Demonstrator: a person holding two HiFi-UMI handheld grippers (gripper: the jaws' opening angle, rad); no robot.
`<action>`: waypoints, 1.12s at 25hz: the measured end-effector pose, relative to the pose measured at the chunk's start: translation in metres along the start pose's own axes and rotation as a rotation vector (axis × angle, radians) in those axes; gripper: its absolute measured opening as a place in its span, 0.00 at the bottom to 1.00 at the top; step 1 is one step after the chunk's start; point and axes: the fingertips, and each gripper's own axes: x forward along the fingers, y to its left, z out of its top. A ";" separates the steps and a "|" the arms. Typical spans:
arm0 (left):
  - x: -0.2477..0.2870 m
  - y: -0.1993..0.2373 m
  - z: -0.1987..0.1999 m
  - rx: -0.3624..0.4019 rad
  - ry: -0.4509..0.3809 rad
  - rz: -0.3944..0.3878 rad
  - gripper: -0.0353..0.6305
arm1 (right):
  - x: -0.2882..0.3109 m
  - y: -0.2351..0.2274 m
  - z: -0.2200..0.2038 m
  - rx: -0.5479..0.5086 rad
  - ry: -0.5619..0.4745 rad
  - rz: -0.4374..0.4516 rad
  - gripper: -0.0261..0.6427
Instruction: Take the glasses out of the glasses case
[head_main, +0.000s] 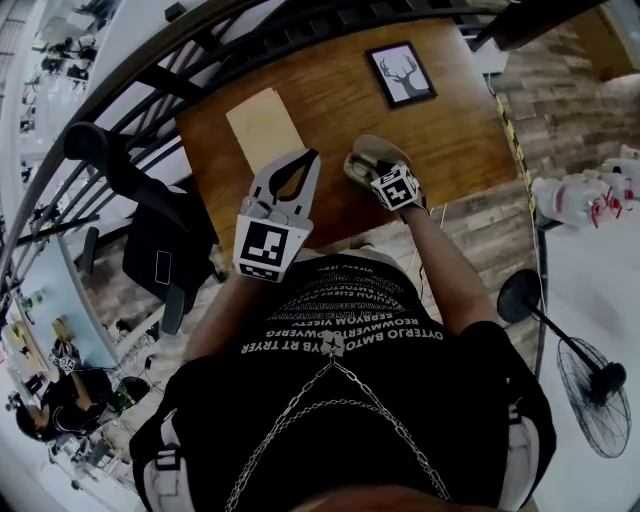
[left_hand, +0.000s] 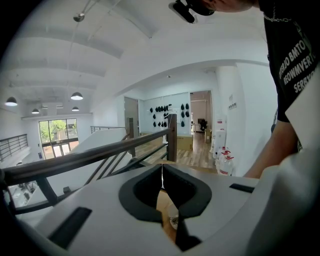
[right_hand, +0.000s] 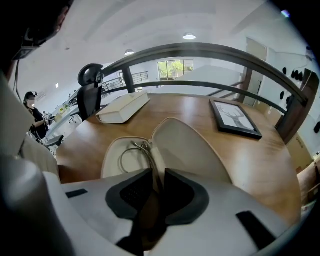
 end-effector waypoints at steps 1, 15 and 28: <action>-0.001 0.000 -0.002 -0.002 0.003 0.001 0.10 | 0.001 0.001 0.000 -0.002 0.004 0.000 0.16; -0.009 -0.009 -0.007 -0.003 0.002 0.001 0.10 | -0.010 0.006 0.000 -0.102 0.003 -0.024 0.08; -0.030 -0.015 0.002 -0.006 -0.041 0.038 0.10 | -0.065 0.000 0.029 0.057 -0.205 -0.044 0.08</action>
